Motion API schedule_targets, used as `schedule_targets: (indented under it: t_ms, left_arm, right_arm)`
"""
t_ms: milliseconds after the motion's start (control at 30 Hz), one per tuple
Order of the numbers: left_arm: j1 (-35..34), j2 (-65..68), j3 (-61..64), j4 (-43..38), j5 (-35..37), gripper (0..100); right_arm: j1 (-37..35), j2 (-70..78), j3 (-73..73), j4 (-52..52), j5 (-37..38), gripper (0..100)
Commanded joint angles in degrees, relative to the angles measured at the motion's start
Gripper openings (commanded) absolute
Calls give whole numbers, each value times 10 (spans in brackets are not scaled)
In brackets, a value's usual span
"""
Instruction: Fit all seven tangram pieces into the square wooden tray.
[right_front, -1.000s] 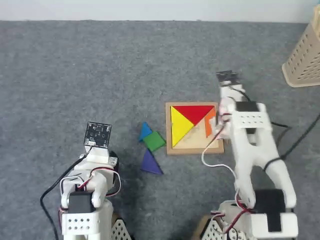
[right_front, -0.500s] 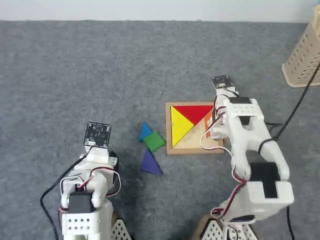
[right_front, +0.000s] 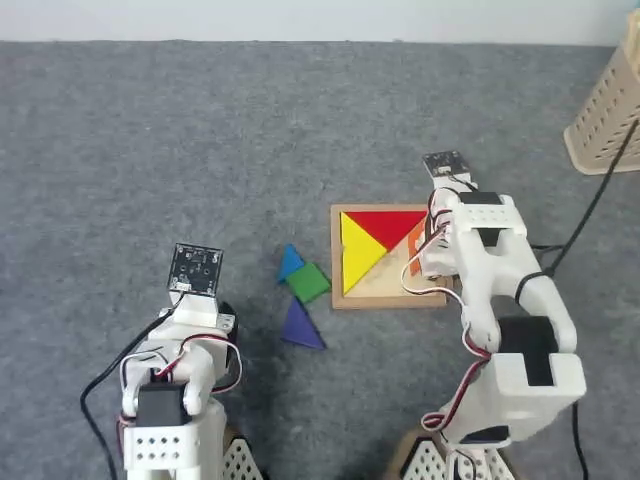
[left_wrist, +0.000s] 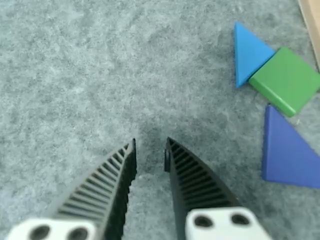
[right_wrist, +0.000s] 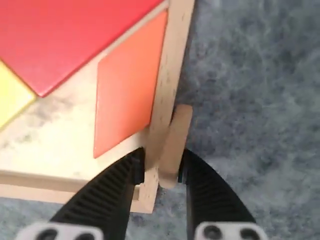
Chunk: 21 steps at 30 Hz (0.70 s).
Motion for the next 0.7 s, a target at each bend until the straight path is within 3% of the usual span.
schedule_targets:
  t_ms: [0, 367, 667]
  left_arm:
    - [-1, -10, -5, 2, -4, 91]
    - [-1, -10, -5, 2, -4, 91]
    - [-1, -10, -5, 2, -4, 91]
  right_arm:
    - [5, -8, -33, -7, -5, 84]
    - [54, -9, -46, -3, -6, 83]
    - [52, -7, -46, -2, -2, 88]
